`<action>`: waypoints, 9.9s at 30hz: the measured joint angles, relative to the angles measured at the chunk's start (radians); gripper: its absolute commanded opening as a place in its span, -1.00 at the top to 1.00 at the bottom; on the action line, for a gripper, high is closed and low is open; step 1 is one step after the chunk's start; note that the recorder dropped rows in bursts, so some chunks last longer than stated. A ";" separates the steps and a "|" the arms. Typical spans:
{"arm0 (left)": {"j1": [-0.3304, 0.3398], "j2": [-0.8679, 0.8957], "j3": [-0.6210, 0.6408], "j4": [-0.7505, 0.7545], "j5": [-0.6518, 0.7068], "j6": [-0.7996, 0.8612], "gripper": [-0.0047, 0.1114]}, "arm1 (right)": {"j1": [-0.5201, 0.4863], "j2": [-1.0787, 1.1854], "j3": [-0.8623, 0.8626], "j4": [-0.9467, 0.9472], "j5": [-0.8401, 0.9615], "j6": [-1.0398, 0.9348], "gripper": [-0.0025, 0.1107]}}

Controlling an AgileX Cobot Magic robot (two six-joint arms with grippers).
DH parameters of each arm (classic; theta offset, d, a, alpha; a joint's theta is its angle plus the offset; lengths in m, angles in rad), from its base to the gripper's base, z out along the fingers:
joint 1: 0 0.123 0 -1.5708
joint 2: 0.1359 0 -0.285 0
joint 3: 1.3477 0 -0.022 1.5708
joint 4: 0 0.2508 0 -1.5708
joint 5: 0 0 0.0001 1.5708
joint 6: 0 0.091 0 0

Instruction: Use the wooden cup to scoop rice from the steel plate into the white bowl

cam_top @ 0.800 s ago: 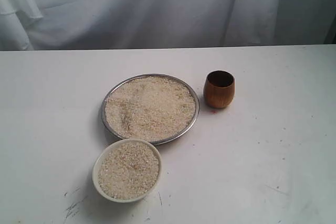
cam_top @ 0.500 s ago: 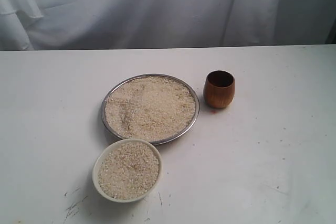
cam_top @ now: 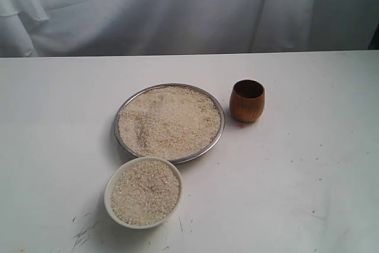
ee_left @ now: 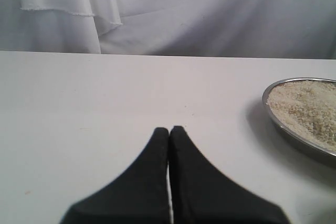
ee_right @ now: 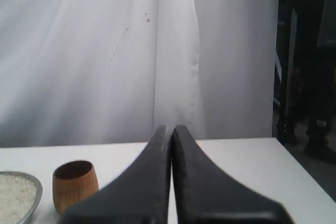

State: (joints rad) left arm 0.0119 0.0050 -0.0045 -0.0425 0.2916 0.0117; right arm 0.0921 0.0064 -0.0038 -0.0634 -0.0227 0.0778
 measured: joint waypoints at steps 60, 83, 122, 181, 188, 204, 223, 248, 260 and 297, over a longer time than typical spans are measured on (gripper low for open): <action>0.000 0.000 0.000 0.000 0.000 0.000 0.92 | 0.000 1.576 -0.651 -0.025 -0.698 0.043 0.96; 0.000 0.000 0.000 0.000 0.000 0.000 0.92 | 0.000 1.881 -0.652 -0.648 -0.834 0.091 0.96; 0.000 0.000 0.000 0.000 0.000 0.000 0.92 | 0.002 2.024 -0.661 -0.621 -1.003 0.086 -0.67; 0.000 0.000 0.000 0.000 0.000 0.000 0.92 | 0.070 2.485 -1.156 -0.801 -1.128 0.127 -0.67; 0.000 0.000 0.000 0.000 0.000 0.000 0.92 | 0.070 2.490 -1.167 -0.801 -1.128 0.181 -0.67; 0.000 0.000 0.000 0.000 0.000 0.000 0.92 | 0.070 2.490 -1.169 -0.801 -1.141 0.273 -0.67; 0.000 0.000 0.000 0.000 0.000 0.000 0.92 | 0.107 2.491 -1.230 -0.740 -1.032 0.254 -0.67; 0.000 0.000 0.000 0.000 0.000 0.000 0.92 | 0.119 2.530 -1.278 -0.636 -1.067 0.290 -0.54; 0.000 0.000 0.000 0.000 0.000 0.000 0.92 | 0.117 2.531 -1.296 -0.667 -1.065 0.408 0.96; 0.000 0.000 0.000 0.000 0.000 0.000 0.92 | 0.319 1.938 -1.281 -1.679 -0.556 1.360 0.96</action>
State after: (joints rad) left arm 0.0119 0.0050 -0.0045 -0.0425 0.2916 0.0117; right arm 0.4111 1.9442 -1.2848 -1.7425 -0.5782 1.4383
